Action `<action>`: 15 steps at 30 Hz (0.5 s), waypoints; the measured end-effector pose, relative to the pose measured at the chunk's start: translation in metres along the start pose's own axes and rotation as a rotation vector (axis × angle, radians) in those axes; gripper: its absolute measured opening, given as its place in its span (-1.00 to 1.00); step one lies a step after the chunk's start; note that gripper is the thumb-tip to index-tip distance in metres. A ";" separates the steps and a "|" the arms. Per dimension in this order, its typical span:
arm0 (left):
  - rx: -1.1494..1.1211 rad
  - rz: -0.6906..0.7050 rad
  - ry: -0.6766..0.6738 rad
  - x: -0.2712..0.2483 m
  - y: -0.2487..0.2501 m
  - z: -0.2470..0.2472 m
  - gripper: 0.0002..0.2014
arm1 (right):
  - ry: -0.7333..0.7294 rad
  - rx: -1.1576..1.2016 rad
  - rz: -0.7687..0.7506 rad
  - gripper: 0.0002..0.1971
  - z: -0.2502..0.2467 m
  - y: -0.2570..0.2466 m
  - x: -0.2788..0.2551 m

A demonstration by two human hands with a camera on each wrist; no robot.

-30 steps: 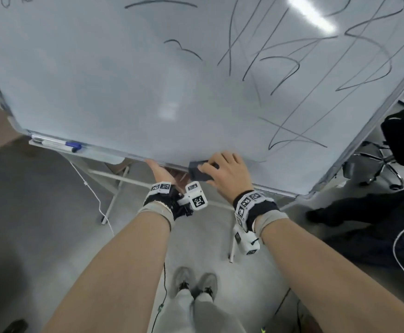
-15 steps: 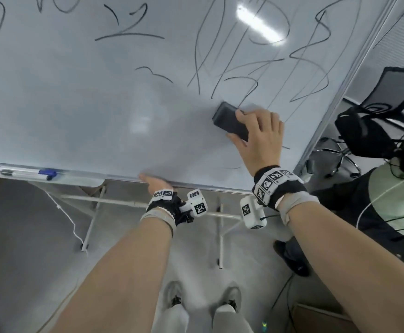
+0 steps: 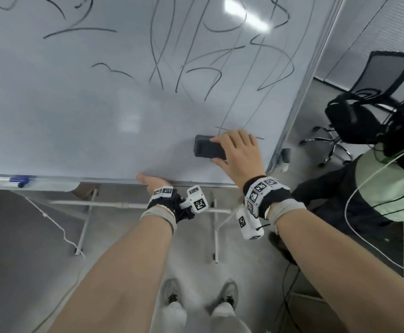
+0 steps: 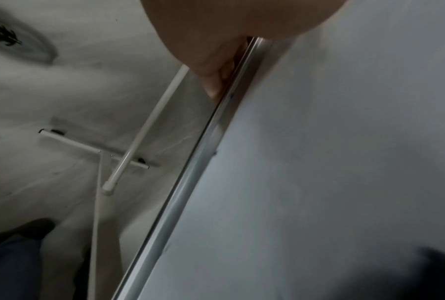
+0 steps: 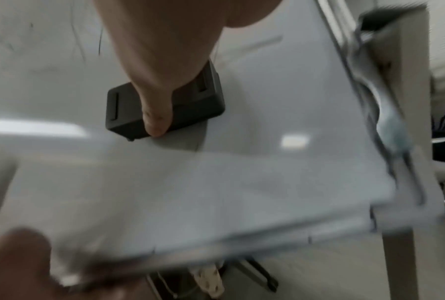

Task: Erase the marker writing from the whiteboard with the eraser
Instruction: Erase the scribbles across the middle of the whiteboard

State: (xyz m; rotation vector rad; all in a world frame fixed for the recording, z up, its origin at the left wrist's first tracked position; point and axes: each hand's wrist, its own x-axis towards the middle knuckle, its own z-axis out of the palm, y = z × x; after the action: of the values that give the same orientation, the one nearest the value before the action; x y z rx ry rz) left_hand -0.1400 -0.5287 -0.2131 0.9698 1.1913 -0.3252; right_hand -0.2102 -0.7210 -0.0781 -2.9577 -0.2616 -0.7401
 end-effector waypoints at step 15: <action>-0.121 0.175 0.056 -0.065 -0.027 0.018 0.00 | -0.158 -0.034 -0.378 -0.49 0.035 0.020 -0.033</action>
State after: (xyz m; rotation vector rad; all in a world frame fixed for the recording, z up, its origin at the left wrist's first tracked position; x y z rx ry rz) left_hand -0.1721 -0.5751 -0.1669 0.9744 1.1536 -0.0863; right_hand -0.2197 -0.7413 -0.1250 -3.0365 -0.8448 -0.5438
